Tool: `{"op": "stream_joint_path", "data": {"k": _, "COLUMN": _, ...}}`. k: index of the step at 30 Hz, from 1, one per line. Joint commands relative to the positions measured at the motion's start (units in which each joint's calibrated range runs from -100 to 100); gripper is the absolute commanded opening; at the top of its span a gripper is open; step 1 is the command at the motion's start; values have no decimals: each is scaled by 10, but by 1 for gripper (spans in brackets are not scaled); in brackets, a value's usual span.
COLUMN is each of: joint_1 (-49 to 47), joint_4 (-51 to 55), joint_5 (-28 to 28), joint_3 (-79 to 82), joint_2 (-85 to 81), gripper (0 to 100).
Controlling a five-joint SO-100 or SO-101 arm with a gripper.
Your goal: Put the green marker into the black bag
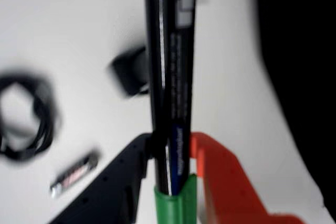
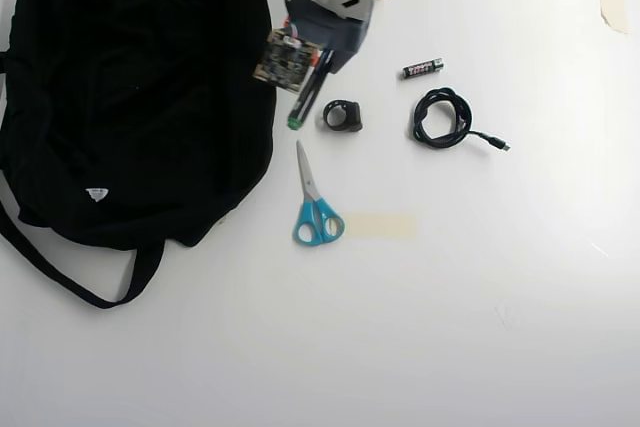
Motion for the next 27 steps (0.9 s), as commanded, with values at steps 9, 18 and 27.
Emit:
{"op": "stream_joint_path", "data": {"k": 9, "joint_1": 212, "joint_4": -69, "joint_5": 0, "joint_3": -10, "joint_2": -9, "gripper": 2}}
{"op": "stream_joint_path", "data": {"k": 18, "joint_1": 393, "joint_4": -149, "joint_5": 4, "joint_3": -37, "joint_2": 66, "gripper": 2}}
{"op": "stream_joint_path", "data": {"k": 27, "joint_1": 469, "joint_4": -149, "joint_5": 5, "joint_3": -282, "joint_2": 300, "gripper": 2}}
